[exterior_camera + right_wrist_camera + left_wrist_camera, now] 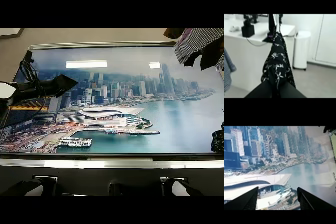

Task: Fold the clothes and pants, and hang the long-sleeved shirts on hangers.

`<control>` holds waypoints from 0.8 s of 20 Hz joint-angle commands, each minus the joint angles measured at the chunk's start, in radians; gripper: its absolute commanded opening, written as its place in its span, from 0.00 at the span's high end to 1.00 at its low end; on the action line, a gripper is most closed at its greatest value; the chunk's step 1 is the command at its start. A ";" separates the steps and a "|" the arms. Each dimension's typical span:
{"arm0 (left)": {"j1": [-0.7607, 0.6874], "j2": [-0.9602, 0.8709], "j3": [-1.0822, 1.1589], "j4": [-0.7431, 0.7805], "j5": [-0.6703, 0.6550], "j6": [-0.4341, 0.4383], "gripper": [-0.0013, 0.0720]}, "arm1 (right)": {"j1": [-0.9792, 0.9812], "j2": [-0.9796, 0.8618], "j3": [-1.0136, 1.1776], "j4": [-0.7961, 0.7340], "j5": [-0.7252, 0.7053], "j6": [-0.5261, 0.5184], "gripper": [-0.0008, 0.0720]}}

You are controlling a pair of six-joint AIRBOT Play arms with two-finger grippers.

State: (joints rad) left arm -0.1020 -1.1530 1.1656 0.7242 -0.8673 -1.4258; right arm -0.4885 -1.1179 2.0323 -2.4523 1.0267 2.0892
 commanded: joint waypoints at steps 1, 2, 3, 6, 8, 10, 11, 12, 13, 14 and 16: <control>0.001 0.000 -0.001 0.002 0.003 0.000 0.23 | 0.000 0.012 0.009 0.005 -0.093 -0.002 0.96; 0.001 0.000 -0.001 0.002 0.003 0.000 0.23 | 0.000 0.012 0.016 -0.008 -0.082 -0.002 0.96; 0.001 0.000 -0.001 0.002 0.003 0.000 0.23 | 0.000 0.012 0.023 -0.032 -0.074 -0.002 0.96; 0.001 0.000 -0.001 0.011 0.003 0.000 0.23 | 0.000 0.018 0.026 -0.164 -0.071 0.039 0.96; 0.001 0.000 -0.001 0.014 0.003 0.000 0.23 | -0.001 0.018 0.025 -0.238 -0.026 0.047 0.96; 0.001 0.000 -0.001 0.024 0.003 0.000 0.24 | -0.001 0.017 0.025 -0.280 0.015 0.047 0.96; 0.001 0.000 -0.001 0.032 0.003 0.000 0.24 | -0.001 0.014 0.025 -0.307 0.036 0.047 0.96; 0.001 0.000 -0.001 0.040 0.003 0.000 0.24 | -0.001 0.011 0.025 -0.326 0.061 0.047 0.96; 0.001 0.000 -0.001 0.045 0.003 0.000 0.23 | -0.001 0.007 0.025 -0.345 0.090 0.047 0.96; 0.001 0.000 -0.001 0.045 0.003 0.000 0.23 | -0.001 0.005 0.024 -0.357 0.110 0.047 0.96; 0.001 0.000 -0.001 0.045 0.002 0.000 0.23 | -0.053 -0.003 0.024 -0.341 0.131 0.068 0.96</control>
State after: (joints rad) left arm -0.1020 -1.1530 1.1652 0.7605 -0.8646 -1.4261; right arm -0.5041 -1.1122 2.0567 -2.7628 1.0988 2.1349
